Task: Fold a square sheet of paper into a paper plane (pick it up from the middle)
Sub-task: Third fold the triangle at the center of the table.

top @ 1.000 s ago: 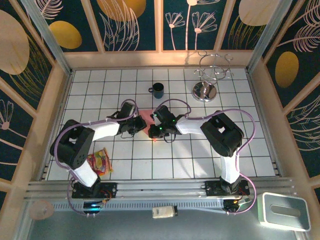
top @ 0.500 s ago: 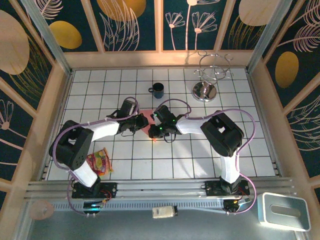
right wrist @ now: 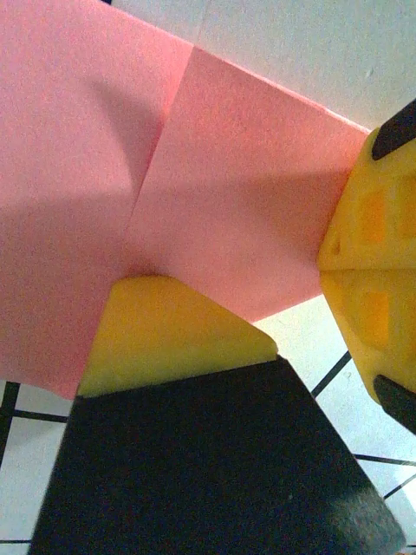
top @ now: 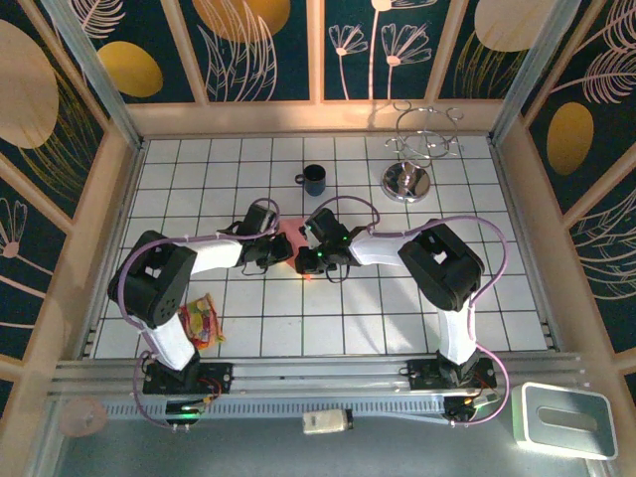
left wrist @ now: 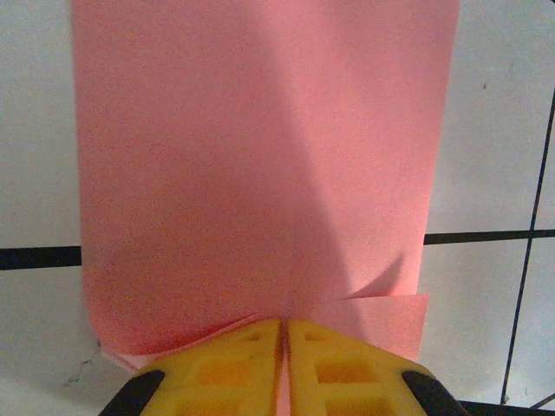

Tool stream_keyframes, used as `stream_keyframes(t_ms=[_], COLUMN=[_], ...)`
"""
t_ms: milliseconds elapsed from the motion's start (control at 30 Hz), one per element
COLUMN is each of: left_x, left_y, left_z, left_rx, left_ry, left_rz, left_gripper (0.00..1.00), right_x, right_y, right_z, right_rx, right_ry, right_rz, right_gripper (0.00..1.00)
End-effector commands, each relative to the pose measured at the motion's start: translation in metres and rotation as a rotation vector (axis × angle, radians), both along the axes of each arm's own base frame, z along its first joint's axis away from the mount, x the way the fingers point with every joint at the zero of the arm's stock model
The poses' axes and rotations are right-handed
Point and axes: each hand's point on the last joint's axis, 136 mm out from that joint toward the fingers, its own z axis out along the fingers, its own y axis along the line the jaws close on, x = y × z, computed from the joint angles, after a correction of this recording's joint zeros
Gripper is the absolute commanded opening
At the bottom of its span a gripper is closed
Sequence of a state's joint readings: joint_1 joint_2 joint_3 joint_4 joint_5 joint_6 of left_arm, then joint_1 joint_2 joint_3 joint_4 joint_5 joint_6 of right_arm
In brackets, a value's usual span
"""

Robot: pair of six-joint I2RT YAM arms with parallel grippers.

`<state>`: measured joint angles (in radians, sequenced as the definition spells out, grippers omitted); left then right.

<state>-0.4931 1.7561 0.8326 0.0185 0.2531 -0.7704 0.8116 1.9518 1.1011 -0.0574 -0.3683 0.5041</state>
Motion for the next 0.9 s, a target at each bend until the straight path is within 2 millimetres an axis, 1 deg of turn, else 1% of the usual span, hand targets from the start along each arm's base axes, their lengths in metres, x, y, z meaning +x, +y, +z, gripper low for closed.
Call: stream_keyframes(t_ms=[0, 200, 333, 400, 467, 500, 533, 600, 667, 700, 767, 867], left_x=[0.004, 0.015, 0.017, 0.018, 0.022, 0.023, 0.028, 0.03, 0.027, 0.023, 0.014, 0.0], left_y=[0.026, 0.05, 0.068, 0.074, 0.076, 0.076, 0.071, 0.063, 0.055, 0.051, 0.04, 0.023], left_z=[-0.018, -0.017, -0.018, -0.014, -0.005, -0.001, 0.019, 0.044, 0.058, 0.061, 0.06, 0.05], left_rx=[0.114, 0.149, 0.164, 0.166, 0.17, 0.166, 0.122, 0.049, -0.03, -0.073, -0.146, -0.199], left_ry=[0.017, -0.002, 0.006, 0.002, -0.02, -0.027, -0.077, -0.139, -0.158, -0.152, -0.134, -0.091], left_rz=[0.029, 0.058, 0.073, 0.079, 0.083, 0.085, 0.087, 0.094, 0.101, 0.106, 0.103, 0.077], left_gripper=[0.12, 0.12, 0.12, 0.12, 0.12, 0.12, 0.12, 0.12, 0.12, 0.12, 0.11, 0.11], right_x=[-0.018, -0.022, -0.022, -0.021, -0.022, -0.022, -0.022, -0.021, -0.02, -0.02, -0.02, -0.021], right_y=[-0.035, -0.041, -0.043, -0.042, -0.042, -0.042, -0.042, -0.042, -0.041, -0.041, -0.04, -0.04], right_z=[-0.044, -0.05, -0.05, -0.05, -0.051, -0.051, -0.051, -0.05, -0.05, -0.05, -0.05, -0.051], right_rx=[-0.174, -0.201, -0.205, -0.199, -0.199, -0.198, -0.196, -0.192, -0.186, -0.184, -0.178, -0.177], right_ry=[0.108, 0.125, 0.127, 0.128, 0.131, 0.134, 0.135, 0.135, 0.14, 0.143, 0.146, 0.152], right_rz=[-0.023, -0.025, -0.031, -0.038, -0.038, -0.039, -0.042, -0.046, -0.049, -0.049, -0.051, -0.051], right_gripper=[0.06, 0.06, 0.06, 0.06, 0.06, 0.06, 0.06, 0.06, 0.06, 0.06, 0.06, 0.06])
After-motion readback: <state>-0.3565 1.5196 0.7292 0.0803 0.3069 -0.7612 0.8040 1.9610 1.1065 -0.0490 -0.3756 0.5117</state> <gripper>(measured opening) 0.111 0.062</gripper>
